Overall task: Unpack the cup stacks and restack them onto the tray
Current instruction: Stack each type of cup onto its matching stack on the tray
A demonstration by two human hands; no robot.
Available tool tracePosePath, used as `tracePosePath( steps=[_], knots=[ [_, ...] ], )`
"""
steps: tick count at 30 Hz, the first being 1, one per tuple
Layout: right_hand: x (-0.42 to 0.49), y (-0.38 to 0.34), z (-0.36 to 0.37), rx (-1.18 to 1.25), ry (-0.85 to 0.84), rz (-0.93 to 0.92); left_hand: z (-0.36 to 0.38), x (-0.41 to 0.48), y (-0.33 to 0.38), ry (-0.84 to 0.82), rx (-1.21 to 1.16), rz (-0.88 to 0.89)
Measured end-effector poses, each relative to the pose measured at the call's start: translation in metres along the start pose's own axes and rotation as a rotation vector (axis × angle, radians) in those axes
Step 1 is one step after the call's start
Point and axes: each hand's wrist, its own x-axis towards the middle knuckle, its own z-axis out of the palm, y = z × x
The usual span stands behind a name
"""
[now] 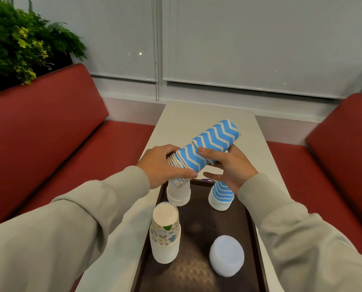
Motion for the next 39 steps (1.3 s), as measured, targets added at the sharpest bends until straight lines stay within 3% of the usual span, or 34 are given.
tracePosePath(
  steps=[17, 20, 26, 32, 39],
  knots=[
    [-0.001, -0.008, 0.01, 0.006, 0.029, -0.01, -0.014, -0.003, 0.0, -0.002, 0.022, -0.007],
    [0.002, -0.017, -0.003, -0.004, 0.107, -0.049, -0.02, -0.004, -0.007, 0.03, 0.054, -0.045],
    [0.011, -0.002, -0.044, -0.32, 0.318, -0.153, -0.026, -0.007, -0.015, 0.089, 0.021, -0.083],
    [0.011, 0.051, -0.062, -0.685, 0.4, -0.031, -0.018, -0.004, -0.017, 0.087, 0.001, -0.078],
    [0.007, 0.084, -0.068, -0.664, 0.356, 0.074, -0.012, -0.001, -0.014, 0.075, -0.017, -0.059]
  ],
)
